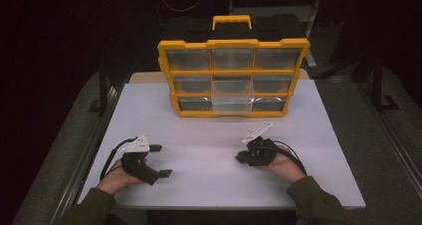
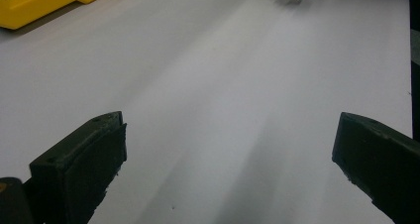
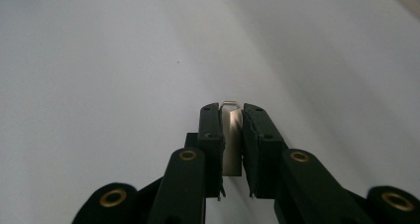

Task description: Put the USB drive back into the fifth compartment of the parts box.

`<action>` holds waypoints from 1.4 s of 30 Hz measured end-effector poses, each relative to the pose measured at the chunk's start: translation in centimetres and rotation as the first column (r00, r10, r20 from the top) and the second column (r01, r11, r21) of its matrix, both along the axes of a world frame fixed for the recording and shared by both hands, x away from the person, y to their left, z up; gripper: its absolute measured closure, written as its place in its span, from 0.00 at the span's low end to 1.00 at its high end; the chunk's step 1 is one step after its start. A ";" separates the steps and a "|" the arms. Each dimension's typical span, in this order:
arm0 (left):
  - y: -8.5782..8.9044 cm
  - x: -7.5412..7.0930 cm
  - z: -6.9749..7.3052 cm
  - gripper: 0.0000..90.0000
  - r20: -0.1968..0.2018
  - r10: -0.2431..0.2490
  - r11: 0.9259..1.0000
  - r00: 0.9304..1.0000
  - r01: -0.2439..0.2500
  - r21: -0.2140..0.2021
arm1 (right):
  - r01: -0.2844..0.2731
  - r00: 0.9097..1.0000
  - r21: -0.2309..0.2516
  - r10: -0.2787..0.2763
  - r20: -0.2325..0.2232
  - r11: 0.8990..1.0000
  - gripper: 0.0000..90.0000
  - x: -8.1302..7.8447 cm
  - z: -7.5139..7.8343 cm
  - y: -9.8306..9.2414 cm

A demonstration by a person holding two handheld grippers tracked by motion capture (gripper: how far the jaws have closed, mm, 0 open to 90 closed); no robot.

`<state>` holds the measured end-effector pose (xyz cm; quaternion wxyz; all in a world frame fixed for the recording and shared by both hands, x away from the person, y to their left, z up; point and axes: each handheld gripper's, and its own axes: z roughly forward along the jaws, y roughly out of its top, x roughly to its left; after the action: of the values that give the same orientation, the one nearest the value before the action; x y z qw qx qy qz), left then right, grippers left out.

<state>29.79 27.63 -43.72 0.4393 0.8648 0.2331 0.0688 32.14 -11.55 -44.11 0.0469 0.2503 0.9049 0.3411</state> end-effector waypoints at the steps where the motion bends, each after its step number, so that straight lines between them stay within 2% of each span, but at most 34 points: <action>1: 0.0 0.0 0.0 0.00 0.000 0.000 1.000 1.000 0.000 0.000 | 0.004 1.000 0.000 -0.004 -0.001 1.000 0.86 0.0 0.0 -0.1; 42: 0.0 0.1 0.0 0.00 -0.001 0.003 1.000 1.000 -0.003 -0.003 | 0.072 0.997 0.020 -0.071 -0.002 0.997 0.86 1.2 1.5 -3.9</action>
<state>29.84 27.67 -43.71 0.4404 0.8638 0.2348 0.0688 33.34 -15.45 -42.57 0.0559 0.2832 0.8920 0.3479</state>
